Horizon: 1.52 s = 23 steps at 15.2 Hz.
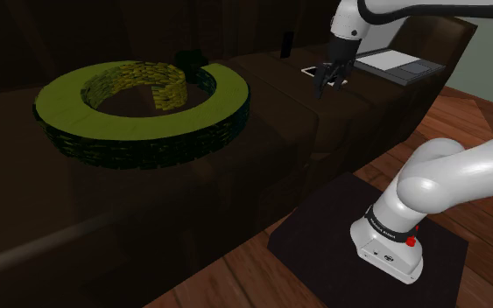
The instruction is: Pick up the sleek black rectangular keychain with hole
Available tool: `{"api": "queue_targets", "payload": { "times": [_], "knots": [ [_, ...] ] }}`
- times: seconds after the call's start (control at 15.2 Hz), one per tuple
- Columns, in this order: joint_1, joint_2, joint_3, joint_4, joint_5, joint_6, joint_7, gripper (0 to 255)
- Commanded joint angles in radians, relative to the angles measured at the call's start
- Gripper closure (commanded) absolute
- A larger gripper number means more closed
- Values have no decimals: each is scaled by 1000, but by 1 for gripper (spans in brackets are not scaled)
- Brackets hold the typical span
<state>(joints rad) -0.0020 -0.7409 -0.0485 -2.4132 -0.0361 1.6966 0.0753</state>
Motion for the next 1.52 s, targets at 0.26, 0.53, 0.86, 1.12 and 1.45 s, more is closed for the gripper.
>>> {"api": "queue_targets", "payload": {
  "times": [0.26,0.53,0.86,1.12,1.45],
  "knots": [
    [-18,132,-24,105,-10,60,3,0],
    [-33,259,-48,224,-14,103,5,0],
    [-49,414,-80,391,-8,133,4,0],
    [-63,538,-107,543,7,139,0,0],
    [-84,700,-140,761,38,123,-8,0]
  ]
}}
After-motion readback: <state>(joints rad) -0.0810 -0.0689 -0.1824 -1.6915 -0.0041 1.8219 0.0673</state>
